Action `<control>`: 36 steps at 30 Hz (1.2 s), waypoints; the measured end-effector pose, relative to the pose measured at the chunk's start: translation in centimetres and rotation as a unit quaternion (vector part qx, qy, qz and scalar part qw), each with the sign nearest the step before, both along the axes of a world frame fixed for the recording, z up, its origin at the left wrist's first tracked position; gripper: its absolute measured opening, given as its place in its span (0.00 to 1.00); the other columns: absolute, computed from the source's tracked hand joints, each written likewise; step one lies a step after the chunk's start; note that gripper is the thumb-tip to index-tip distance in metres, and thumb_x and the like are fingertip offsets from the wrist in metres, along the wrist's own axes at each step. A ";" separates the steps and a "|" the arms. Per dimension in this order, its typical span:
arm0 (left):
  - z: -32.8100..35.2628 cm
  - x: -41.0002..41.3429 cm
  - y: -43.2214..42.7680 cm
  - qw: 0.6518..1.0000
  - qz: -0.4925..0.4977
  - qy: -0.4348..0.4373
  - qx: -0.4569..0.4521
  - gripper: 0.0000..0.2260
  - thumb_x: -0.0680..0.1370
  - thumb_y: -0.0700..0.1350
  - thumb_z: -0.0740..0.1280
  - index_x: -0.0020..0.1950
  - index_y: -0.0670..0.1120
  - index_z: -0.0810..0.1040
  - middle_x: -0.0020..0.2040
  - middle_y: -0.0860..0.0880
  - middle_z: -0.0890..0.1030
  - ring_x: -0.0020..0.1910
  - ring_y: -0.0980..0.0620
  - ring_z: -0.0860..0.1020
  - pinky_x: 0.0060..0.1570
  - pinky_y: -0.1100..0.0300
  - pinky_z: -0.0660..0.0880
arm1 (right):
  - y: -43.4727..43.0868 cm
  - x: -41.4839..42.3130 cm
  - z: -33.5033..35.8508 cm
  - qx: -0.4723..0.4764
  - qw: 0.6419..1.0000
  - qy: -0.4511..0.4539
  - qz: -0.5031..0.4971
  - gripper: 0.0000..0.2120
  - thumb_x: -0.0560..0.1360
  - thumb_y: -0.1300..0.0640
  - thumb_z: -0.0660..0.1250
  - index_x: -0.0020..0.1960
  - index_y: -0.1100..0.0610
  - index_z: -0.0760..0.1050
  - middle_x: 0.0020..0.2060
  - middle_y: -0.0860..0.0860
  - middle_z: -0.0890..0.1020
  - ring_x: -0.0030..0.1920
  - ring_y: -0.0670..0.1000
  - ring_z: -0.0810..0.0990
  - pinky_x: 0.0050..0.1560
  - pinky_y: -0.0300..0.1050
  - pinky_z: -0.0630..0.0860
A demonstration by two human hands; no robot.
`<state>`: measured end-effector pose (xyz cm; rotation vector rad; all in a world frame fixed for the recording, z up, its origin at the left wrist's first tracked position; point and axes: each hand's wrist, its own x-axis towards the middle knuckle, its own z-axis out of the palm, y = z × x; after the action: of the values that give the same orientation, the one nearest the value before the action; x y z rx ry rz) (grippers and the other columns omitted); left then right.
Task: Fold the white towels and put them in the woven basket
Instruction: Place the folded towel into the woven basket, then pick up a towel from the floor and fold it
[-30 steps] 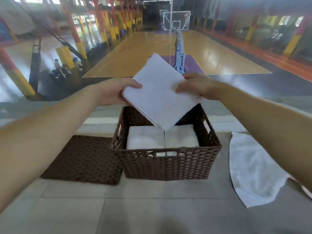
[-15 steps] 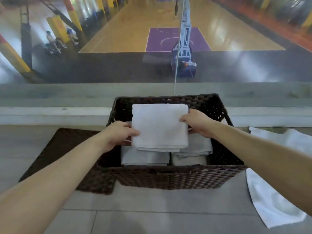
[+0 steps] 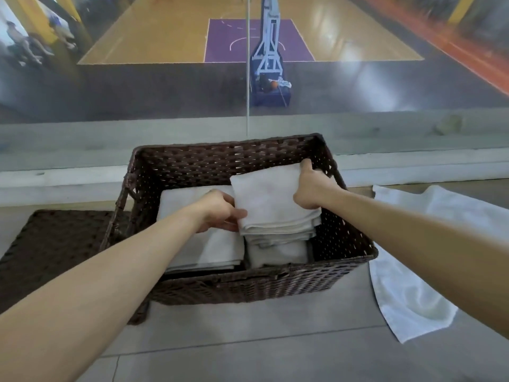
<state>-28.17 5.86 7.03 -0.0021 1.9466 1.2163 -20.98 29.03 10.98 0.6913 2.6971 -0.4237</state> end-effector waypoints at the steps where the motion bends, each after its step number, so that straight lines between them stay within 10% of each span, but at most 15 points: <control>1: -0.5 0.0 0.3 1.000 -0.002 0.008 -0.016 0.16 0.79 0.34 0.77 0.64 0.32 0.78 0.59 0.35 0.86 0.50 0.39 0.89 0.55 0.45 0.86 | -0.4 0.2 -0.4 0.046 0.998 -0.029 0.035 0.35 0.79 0.62 0.65 0.81 0.63 0.51 0.72 0.66 0.65 0.66 0.66 0.75 0.56 0.55 0.77; 4: -1.6 -0.4 0.7 0.992 -0.036 0.105 -0.063 0.47 0.72 0.40 0.84 0.82 0.48 0.60 0.66 0.38 0.79 0.50 0.36 0.87 0.51 0.43 0.86 | -1.0 0.7 -2.3 0.178 0.972 -0.038 0.148 0.33 0.76 0.60 0.68 0.78 0.62 0.60 0.74 0.66 0.60 0.69 0.67 0.72 0.62 0.58 0.79; 6: -1.9 -0.7 0.9 0.928 -0.167 0.283 -0.177 0.55 0.69 0.51 0.86 0.85 0.60 0.53 0.72 0.43 0.69 0.65 0.39 0.80 0.57 0.45 0.82 | -0.4 0.9 -3.8 0.217 0.947 -0.042 0.232 0.35 0.78 0.52 0.68 0.81 0.57 0.58 0.81 0.63 0.54 0.78 0.67 0.62 0.71 0.63 0.72; 10: -1.6 -0.7 2.0 0.777 -0.341 0.419 -0.323 0.46 0.74 0.64 0.77 0.86 0.60 0.57 0.80 0.44 0.58 0.78 0.40 0.65 0.67 0.43 0.76 | 0.2 0.9 -4.8 0.152 0.939 -0.143 0.272 0.36 0.85 0.47 0.59 0.86 0.54 0.47 0.85 0.58 0.46 0.84 0.63 0.52 0.77 0.64 0.66; 13: 0.6 -0.2 3.4 0.714 -0.375 0.446 -0.389 0.41 0.75 0.63 0.77 0.83 0.54 0.65 0.75 0.41 0.65 0.73 0.38 0.71 0.64 0.42 0.77 | 0.5 1.3 -2.4 0.127 0.957 -0.046 0.256 0.24 0.83 0.48 0.62 0.76 0.56 0.70 0.72 0.58 0.73 0.69 0.61 0.75 0.62 0.56 0.79; 16: 3.2 1.3 5.7 0.716 -0.339 0.488 -0.367 0.28 0.78 0.59 0.76 0.75 0.50 0.75 0.69 0.43 0.72 0.67 0.40 0.75 0.60 0.41 0.79 | 1.8 3.9 1.9 0.025 0.971 0.194 0.138 0.14 0.80 0.56 0.61 0.58 0.53 0.84 0.55 0.50 0.86 0.53 0.53 0.83 0.53 0.48 0.81; 20: 6.0 6.7 11.0 0.705 -0.300 0.603 -0.224 0.17 0.84 0.53 0.68 0.69 0.46 0.79 0.65 0.44 0.76 0.62 0.42 0.78 0.53 0.45 0.79 | 6.8 11.4 4.3 0.030 0.903 0.421 -0.081 0.15 0.75 0.62 0.57 0.47 0.52 0.82 0.42 0.47 0.85 0.43 0.51 0.81 0.45 0.45 0.76; 25: 6.9 11.9 15.6 0.609 -0.297 0.716 -0.168 0.22 0.87 0.56 0.57 0.61 0.40 0.81 0.58 0.42 0.80 0.55 0.41 0.79 0.52 0.47 0.75 | 10.8 21.8 -8.6 0.087 0.970 0.149 -0.170 0.08 0.80 0.53 0.63 0.53 0.55 0.79 0.51 0.52 0.83 0.51 0.58 0.82 0.47 0.51 0.79; 28: 7.4 12.3 14.7 0.582 -0.319 0.728 -0.172 0.21 0.86 0.58 0.57 0.65 0.45 0.80 0.58 0.44 0.80 0.53 0.42 0.80 0.49 0.47 0.77 | 9.4 26.7 -16.9 0.087 0.978 0.006 -0.187 0.26 0.80 0.39 0.66 0.69 0.57 0.73 0.64 0.55 0.78 0.65 0.60 0.76 0.60 0.56 0.77; 36: 9.2 17.8 8.2 0.592 -0.354 0.705 -0.168 0.14 0.85 0.52 0.62 0.58 0.45 0.82 0.57 0.46 0.79 0.52 0.43 0.80 0.46 0.47 0.78 | 7.4 26.6 -14.1 0.036 0.988 0.030 -0.149 0.06 0.81 0.53 0.61 0.50 0.56 0.69 0.53 0.59 0.82 0.53 0.63 0.80 0.46 0.51 0.69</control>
<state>-10.33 14.04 16.23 1.8713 2.8434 0.0384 5.62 36.46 -3.15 1.1257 2.6813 -0.4259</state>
